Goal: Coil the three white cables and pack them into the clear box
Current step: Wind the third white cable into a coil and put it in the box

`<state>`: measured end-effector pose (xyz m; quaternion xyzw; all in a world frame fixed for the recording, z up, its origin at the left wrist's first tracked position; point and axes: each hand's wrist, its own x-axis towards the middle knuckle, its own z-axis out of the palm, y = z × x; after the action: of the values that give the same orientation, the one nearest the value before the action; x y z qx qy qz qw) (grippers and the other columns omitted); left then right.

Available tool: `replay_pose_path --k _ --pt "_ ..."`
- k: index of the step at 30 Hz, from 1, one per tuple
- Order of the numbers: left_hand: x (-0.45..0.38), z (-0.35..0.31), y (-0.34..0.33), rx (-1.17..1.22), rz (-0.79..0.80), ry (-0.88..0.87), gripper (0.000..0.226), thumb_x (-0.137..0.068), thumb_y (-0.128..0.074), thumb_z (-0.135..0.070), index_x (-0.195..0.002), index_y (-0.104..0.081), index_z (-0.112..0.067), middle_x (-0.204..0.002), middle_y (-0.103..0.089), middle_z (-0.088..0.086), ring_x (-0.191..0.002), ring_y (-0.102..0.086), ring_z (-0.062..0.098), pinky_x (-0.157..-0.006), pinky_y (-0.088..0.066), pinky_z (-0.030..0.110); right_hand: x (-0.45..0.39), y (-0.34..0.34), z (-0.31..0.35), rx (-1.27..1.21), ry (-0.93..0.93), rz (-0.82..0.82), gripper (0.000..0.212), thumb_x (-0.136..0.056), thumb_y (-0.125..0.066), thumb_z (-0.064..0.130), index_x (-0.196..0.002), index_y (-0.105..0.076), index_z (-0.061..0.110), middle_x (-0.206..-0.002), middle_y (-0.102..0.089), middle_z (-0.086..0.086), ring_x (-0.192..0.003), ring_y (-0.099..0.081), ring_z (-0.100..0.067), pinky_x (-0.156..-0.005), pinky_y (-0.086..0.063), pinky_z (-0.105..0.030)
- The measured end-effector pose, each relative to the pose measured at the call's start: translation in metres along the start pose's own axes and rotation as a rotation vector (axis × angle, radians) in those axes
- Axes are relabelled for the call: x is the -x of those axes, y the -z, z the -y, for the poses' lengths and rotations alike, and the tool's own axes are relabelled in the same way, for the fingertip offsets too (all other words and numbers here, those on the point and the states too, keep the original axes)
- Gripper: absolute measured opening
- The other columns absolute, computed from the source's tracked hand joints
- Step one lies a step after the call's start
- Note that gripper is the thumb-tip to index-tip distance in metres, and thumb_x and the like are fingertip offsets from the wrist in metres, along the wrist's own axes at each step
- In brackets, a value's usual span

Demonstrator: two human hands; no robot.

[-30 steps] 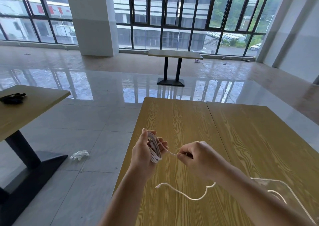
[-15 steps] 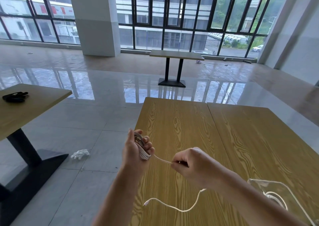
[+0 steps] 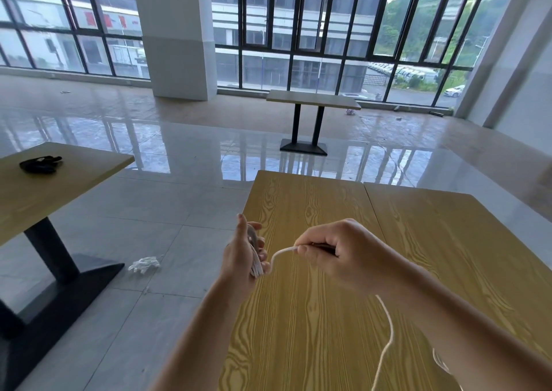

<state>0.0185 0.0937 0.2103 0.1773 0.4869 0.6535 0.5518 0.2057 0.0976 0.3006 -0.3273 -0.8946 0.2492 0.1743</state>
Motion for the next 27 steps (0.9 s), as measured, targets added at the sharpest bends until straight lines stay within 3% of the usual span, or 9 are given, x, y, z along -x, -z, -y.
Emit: replay_pose_path --k 5,10,15,19,23,27 --pt "0.006 -0.001 -0.007 -0.141 0.166 0.013 0.055 -0.099 -0.034 -0.058 -0.107 -0.061 -0.012 -0.069 -0.052 0.006 -0.052 -0.047 0.015 -0.043 -0.039 0.026 -0.007 0.005 0.000 -0.007 -0.007 -0.104 0.018 -0.098 -0.059 0.019 -0.089 -0.075 0.019 -0.062 -0.064 -0.004 -0.048 -0.048 -0.003 -0.048 -0.041 -0.016" --pt "0.016 0.002 -0.016 -0.284 0.288 0.066 0.057 -0.094 -0.035 -0.065 -0.100 -0.066 -0.018 -0.078 -0.062 0.005 -0.056 -0.051 0.012 -0.046 -0.040 0.025 -0.014 0.002 -0.003 -0.008 -0.009 -0.193 0.017 -0.097 -0.061 0.019 -0.090 -0.077 0.020 -0.051 -0.056 0.011 -0.046 -0.051 -0.002 -0.047 -0.038 -0.013" --pt "0.025 0.005 -0.016 -0.235 0.506 0.142 0.061 -0.087 -0.039 -0.072 -0.087 -0.071 -0.019 -0.084 -0.063 0.009 -0.057 -0.051 0.013 -0.041 -0.036 0.021 -0.018 -0.001 -0.009 -0.010 -0.011 -0.303 0.012 -0.093 -0.067 0.021 -0.086 -0.077 0.021 -0.069 -0.073 0.011 -0.065 -0.068 -0.002 -0.060 -0.054 -0.019" --pt "0.026 0.007 -0.012 -0.167 0.661 0.170 0.066 -0.081 -0.044 -0.077 -0.092 -0.065 -0.015 -0.085 -0.061 0.011 -0.055 -0.052 0.012 -0.041 -0.037 0.019 -0.019 -0.004 -0.017 -0.022 -0.028 -0.297 0.012 -0.092 -0.068 0.021 -0.083 -0.077 0.021 -0.070 -0.074 0.011 -0.066 -0.069 -0.002 -0.063 -0.056 -0.022" --pt "0.032 0.005 -0.012 -0.260 0.700 0.133 0.029 -0.080 -0.067 -0.051 -0.088 -0.066 -0.024 -0.084 -0.060 0.009 -0.057 -0.051 0.014 -0.042 -0.037 0.020 -0.019 -0.005 -0.025 -0.054 -0.038 -0.274 0.012 -0.091 -0.070 0.022 -0.081 -0.077 0.024 -0.071 -0.074 0.016 -0.068 -0.070 0.002 -0.062 -0.054 -0.015" --pt "0.029 0.007 -0.007 -0.206 0.683 0.154 0.024 -0.093 -0.055 -0.043 -0.091 -0.060 -0.019 -0.082 -0.059 0.009 -0.055 -0.050 0.015 -0.042 -0.037 0.021 -0.017 -0.004 -0.033 -0.037 -0.065 -0.245 0.011 -0.090 -0.072 0.025 -0.080 -0.076 0.027 -0.069 -0.072 0.015 -0.064 -0.068 -0.002 -0.061 -0.057 -0.023"
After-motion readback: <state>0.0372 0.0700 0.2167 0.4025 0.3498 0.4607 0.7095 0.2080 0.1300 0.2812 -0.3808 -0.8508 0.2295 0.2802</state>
